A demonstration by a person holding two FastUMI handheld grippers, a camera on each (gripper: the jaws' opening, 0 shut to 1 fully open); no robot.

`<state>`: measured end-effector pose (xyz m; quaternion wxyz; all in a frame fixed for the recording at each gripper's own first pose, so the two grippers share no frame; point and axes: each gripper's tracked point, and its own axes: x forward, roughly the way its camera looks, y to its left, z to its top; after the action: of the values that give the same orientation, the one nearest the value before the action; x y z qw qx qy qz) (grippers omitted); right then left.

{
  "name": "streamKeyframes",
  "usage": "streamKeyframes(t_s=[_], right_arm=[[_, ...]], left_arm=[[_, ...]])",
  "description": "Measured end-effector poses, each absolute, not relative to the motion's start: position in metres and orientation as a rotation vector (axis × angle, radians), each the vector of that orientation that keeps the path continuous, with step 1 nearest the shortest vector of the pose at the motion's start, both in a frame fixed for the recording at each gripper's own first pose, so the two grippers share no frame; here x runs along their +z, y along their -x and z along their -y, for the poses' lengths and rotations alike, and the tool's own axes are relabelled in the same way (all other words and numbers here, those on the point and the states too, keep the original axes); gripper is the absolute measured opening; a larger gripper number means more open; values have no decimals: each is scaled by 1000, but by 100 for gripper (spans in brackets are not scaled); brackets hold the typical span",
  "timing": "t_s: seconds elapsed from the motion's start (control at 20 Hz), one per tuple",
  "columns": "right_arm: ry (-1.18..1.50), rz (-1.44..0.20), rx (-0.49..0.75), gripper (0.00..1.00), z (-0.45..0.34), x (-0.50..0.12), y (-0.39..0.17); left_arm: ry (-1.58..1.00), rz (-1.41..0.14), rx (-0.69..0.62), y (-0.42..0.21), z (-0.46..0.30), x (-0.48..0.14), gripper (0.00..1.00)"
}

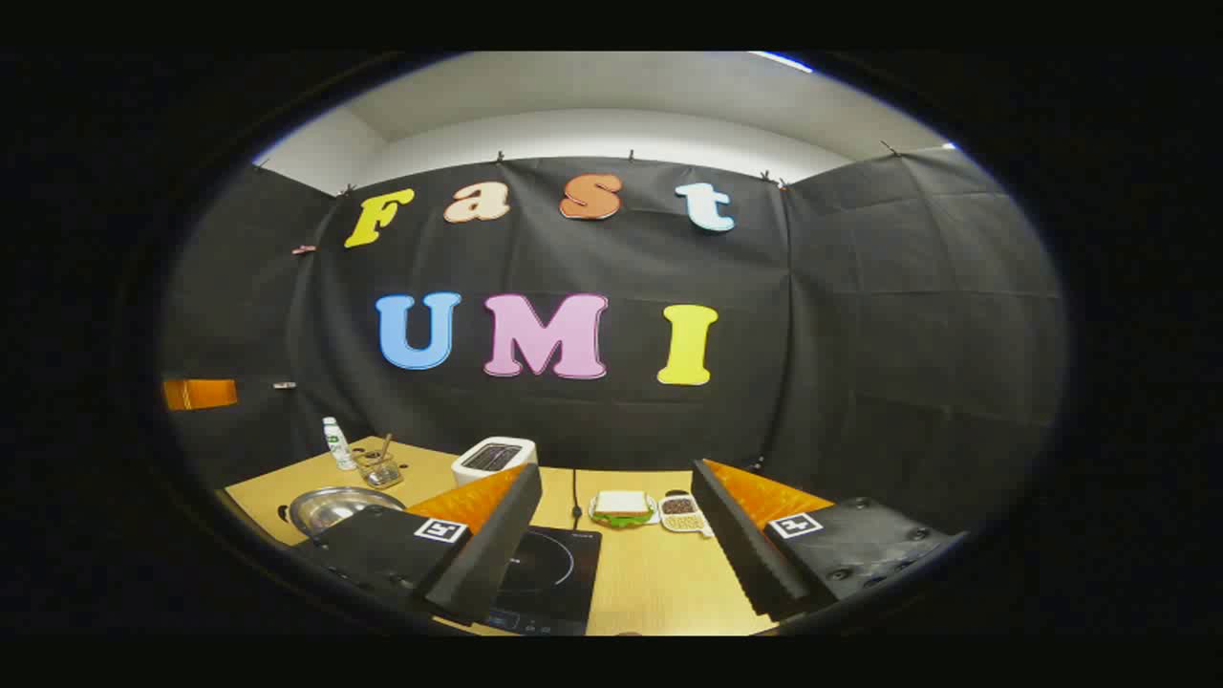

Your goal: First push the handle of the pot to place it horizontally, then grasp the pot with both hands and set it on the induction cooktop.

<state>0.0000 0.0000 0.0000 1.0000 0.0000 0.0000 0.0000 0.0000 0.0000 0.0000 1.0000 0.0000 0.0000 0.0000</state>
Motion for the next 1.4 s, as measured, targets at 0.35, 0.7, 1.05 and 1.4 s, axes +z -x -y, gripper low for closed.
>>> streamKeyframes(t_s=[0.35, 0.7, 1.05, 1.4], right_arm=[[6, 5, -82, 100, -11, 4, 14], [-7, 13, -140, 96, -13, 9, 20], [-7, -14, -168, 98, -17, 2, 27], [-17, -36, -175, 98, -23, -3, 33]], left_arm=[[-41, 5, -81, -1, -19, 4, 92], [-70, 23, -153, -16, -15, 8, 95], [-59, -3, -199, -24, -17, -5, 92], [-65, -43, -202, -29, -31, -20, 95]])
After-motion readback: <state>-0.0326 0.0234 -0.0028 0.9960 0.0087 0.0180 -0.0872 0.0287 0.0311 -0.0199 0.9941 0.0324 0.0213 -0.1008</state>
